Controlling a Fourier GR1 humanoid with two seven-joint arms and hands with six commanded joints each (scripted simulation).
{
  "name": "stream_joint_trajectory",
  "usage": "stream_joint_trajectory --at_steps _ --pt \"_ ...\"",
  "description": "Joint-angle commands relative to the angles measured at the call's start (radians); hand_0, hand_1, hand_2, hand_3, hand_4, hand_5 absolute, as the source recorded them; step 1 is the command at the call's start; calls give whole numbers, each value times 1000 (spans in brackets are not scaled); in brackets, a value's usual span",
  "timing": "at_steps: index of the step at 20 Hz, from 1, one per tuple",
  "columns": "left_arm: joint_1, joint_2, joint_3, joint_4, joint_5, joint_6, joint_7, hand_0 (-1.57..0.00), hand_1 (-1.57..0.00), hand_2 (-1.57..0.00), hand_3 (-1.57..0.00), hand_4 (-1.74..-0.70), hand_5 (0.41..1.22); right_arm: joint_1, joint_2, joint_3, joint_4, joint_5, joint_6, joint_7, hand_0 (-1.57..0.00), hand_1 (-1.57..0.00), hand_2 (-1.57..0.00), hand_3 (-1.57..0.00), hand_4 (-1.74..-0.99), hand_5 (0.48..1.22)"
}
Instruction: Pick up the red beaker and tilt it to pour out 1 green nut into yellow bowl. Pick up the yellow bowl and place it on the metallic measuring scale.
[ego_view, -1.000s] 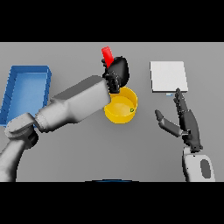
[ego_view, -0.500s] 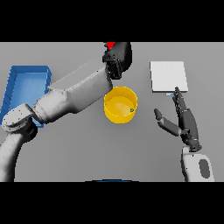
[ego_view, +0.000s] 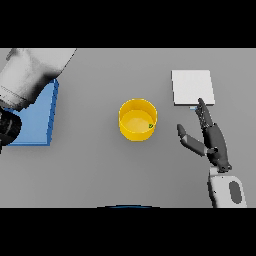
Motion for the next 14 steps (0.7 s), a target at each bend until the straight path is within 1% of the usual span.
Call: stream_joint_trajectory --at_steps 1,2,3,4,6,7,8,9,10,12,14 --pt "-2 37 99 45 72 -2 52 -1571 -1530 -1528 -1445 -1611 1217 -7 -5 0 10 6 0 8 1 1 1 1 -1292 645" --pt "6 62 174 82 128 15 91 -1571 -1539 -1537 -1435 -1637 1218 -12 -9 0 11 6 0 8 1 1 1 1 -1299 649" --pt "15 85 247 119 188 32 113 -1571 -1545 -1544 -1453 -1658 1218 -18 -10 0 17 10 -2 2 1 1 1 1 -1306 651" --pt "33 108 302 142 235 57 141 -1571 -1550 -1549 -1440 -1674 1219 -11 -9 8 15 11 7 -25 1 1 1 1 -1313 652" --pt "73 147 374 170 295 120 164 -1571 -1558 -1557 -1393 -1698 1220 -25 -8 15 21 31 -5 -30 1 1 1 1 -1307 651" --pt "91 171 411 171 328 146 170 -1571 -1560 -1560 -1400 -1707 1220 -22 -17 16 24 42 -6 -50 1 1 1 1 -1304 653" --pt "114 186 446 170 364 161 178 -1571 -1563 -1562 -1403 -1714 1220 -38 -10 15 34 38 -9 -28 1 1 1 1 -1301 652" --pt "139 201 483 171 399 181 224 -1571 -1564 -1564 -1437 -1719 1220 -37 -13 13 37 36 -7 -32 1 1 1 1 -1298 651" --pt "166 205 502 168 418 203 260 -1571 -1566 -1565 -1398 -1724 1220 -46 -9 12 45 34 -8 -21 1 1 1 1 -1294 649" --pt "243 218 538 148 462 254 308 -1571 -1568 -1567 -1406 -1730 1221 -40 1 13 46 26 -8 -22 1 1 1 1 -1276 651" --pt "322 236 563 123 501 269 348 -1571 -1569 -1569 -1465 -1734 1221 -32 12 22 34 22 -5 -19 1 1 1 1 -1275 656"
